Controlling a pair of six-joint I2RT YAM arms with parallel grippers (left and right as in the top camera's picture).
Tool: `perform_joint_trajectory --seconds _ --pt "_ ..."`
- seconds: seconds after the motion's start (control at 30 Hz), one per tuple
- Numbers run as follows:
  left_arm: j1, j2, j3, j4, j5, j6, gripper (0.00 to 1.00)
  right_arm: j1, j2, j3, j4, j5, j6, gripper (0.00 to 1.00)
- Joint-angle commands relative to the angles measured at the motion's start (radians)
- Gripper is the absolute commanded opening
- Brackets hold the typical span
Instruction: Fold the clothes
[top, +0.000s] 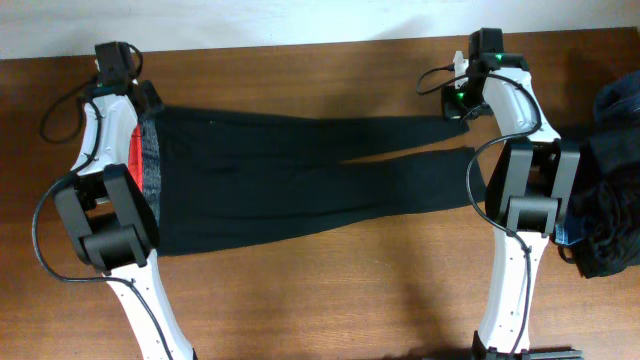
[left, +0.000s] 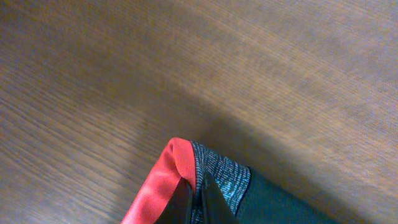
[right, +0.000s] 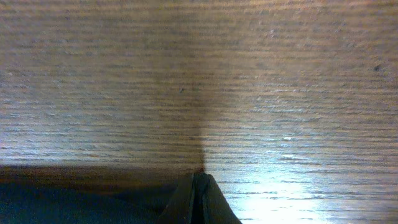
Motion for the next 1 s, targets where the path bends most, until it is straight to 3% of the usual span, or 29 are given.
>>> perform_joint_trajectory --seconds 0.0,0.27,0.97 --pt "0.002 0.012 0.076 -0.038 0.015 0.006 0.00 0.002 -0.026 0.049 -0.002 0.012 0.004 0.04" --pt "0.004 0.012 0.168 -0.179 0.014 0.017 0.01 0.002 -0.071 0.060 -0.037 0.012 0.004 0.04" --pt "0.011 -0.055 0.220 -0.248 0.016 0.066 0.00 0.002 -0.115 0.086 -0.045 -0.057 -0.042 0.04"
